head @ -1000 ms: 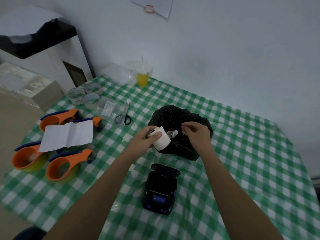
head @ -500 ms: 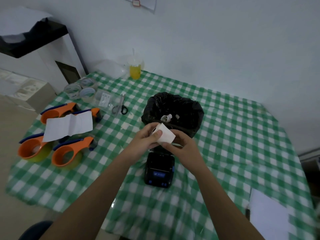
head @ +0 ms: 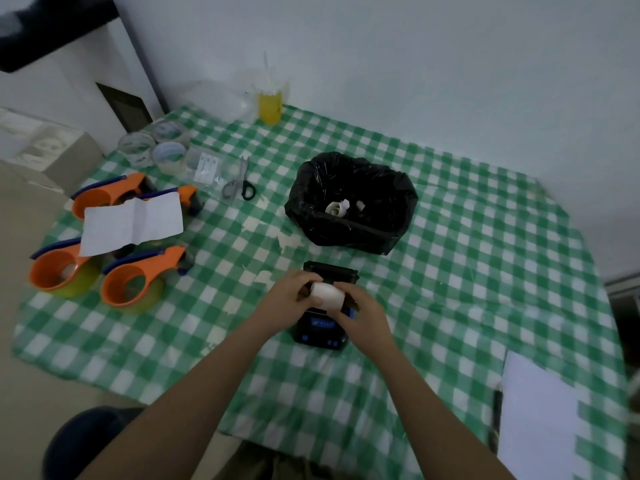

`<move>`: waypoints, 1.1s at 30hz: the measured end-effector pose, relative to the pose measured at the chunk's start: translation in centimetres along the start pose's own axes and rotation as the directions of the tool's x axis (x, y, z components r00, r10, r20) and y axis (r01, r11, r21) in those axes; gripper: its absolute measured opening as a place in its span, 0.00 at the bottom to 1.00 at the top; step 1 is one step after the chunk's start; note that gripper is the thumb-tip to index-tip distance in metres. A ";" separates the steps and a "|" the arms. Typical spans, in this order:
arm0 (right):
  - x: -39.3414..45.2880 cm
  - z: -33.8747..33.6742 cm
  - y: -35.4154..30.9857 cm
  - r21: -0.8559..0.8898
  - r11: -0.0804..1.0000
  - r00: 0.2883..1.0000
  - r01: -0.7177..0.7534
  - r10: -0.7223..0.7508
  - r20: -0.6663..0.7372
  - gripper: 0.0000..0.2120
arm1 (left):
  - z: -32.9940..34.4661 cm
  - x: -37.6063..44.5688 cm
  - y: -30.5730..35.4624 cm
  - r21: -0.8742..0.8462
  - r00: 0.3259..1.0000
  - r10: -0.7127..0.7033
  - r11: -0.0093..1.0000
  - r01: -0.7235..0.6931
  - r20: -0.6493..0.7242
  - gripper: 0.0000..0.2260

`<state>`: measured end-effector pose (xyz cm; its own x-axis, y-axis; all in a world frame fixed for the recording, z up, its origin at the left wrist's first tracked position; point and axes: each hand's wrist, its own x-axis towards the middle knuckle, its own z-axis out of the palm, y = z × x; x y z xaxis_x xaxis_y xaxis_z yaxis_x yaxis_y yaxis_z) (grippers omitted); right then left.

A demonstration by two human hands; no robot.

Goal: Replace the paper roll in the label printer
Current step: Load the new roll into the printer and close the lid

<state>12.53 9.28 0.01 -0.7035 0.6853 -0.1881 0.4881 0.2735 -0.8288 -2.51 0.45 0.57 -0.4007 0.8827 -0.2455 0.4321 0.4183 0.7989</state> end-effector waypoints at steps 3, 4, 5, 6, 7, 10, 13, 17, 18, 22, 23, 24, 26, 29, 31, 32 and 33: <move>0.7 0.6 0.8 -0.064 0.998 1.000 -0.015 0.015 0.000 0.22 | 1.3 0.7 -0.9 -0.007 1.000 -0.008 1.000 0.008 -0.019 0.17; 1.0 0.7 1.1 -0.086 0.996 1.000 -0.016 0.016 0.005 0.21 | 1.7 0.9 -1.3 0.001 1.000 -0.010 1.000 0.010 -0.025 0.17; 1.2 0.9 1.4 -0.112 0.994 1.000 -0.012 0.013 0.011 0.21 | 2.0 1.2 -1.7 0.011 0.999 -0.008 1.000 0.008 -0.033 0.17; 1.5 1.1 1.7 -0.142 0.990 1.000 -0.007 0.010 0.016 0.21 | 2.3 1.4 -2.1 0.028 0.999 -0.007 1.000 0.008 -0.037 0.17; 1.7 1.3 2.0 -0.170 0.985 1.000 -0.011 0.014 0.015 0.20 | 2.6 1.7 -2.4 0.051 0.999 0.000 0.999 0.002 -0.039 0.17; 2.3 1.7 2.8 -0.221 0.974 0.998 -0.052 0.047 -0.028 0.18 | 2.8 2.3 -2.8 0.191 0.999 0.032 0.981 -0.023 -0.042 0.15; 2.6 2.0 3.7 -0.326 0.942 0.996 -0.080 0.065 -0.058 0.17 | 2.9 2.5 -2.8 0.383 0.991 0.122 0.919 -0.096 -0.045 0.11; 2.9 2.2 4.4 -0.395 0.916 0.996 -0.074 0.048 -0.074 0.16 | 3.2 2.5 -3.4 0.532 0.989 0.141 0.842 -0.094 -0.048 0.09; 3.0 2.1 4.3 -0.411 0.910 0.997 -0.054 0.029 -0.067 0.14 | 3.3 2.5 -3.4 0.551 0.989 0.138 0.830 -0.085 -0.056 0.09; 2.9 2.2 4.7 -0.470 0.880 0.990 0.074 -0.123 -0.074 0.09 | 3.5 2.6 -3.5 0.533 0.989 0.128 0.843 -0.070 -0.071 0.07; 2.8 2.4 4.8 -0.476 0.875 0.985 0.086 -0.146 -0.091 0.08 | 3.5 2.6 -3.6 0.517 0.989 0.123 0.853 -0.066 -0.078 0.07; 2.7 2.6 4.7 -0.476 0.875 0.982 0.088 -0.157 -0.108 0.07 | 3.6 2.6 -3.8 0.505 0.989 0.121 0.861 -0.064 -0.081 0.07; 2.7 2.8 4.5 -0.461 0.885 0.979 0.064 -0.145 -0.144 0.06 | 3.8 2.7 -4.2 0.493 0.988 0.133 0.866 -0.079 -0.076 0.09; 2.7 2.9 4.2 -0.436 0.898 0.982 0.052 -0.126 -0.142 0.03 | 3.3 2.7 -4.1 0.403 0.993 0.119 0.909 -0.109 0.001 0.10; 2.6 2.9 3.9 -0.417 0.907 0.985 0.053 -0.116 -0.126 0.02 | 2.7 2.2 -3.9 0.323 0.997 0.077 0.944 -0.066 -0.022 0.07; 2.5 2.9 3.9 -0.416 0.908 0.986 0.058 -0.117 -0.118 0.02 | 2.4 1.8 -3.7 0.282 0.993 0.066 0.959 -0.036 -0.098 0.07; 2.4 2.9 3.9 -0.417 0.907 0.987 0.064 -0.120 -0.110 0.03 | 2.0 1.6 -3.4 0.254 0.976 0.074 0.967 -0.020 -0.204 0.06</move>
<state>11.27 10.04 -5.19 -0.6957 0.7178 -0.0283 0.6132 0.5729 -0.5439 -3.03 0.82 -3.63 -0.5243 0.8488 -0.0686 0.6308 0.4412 0.6383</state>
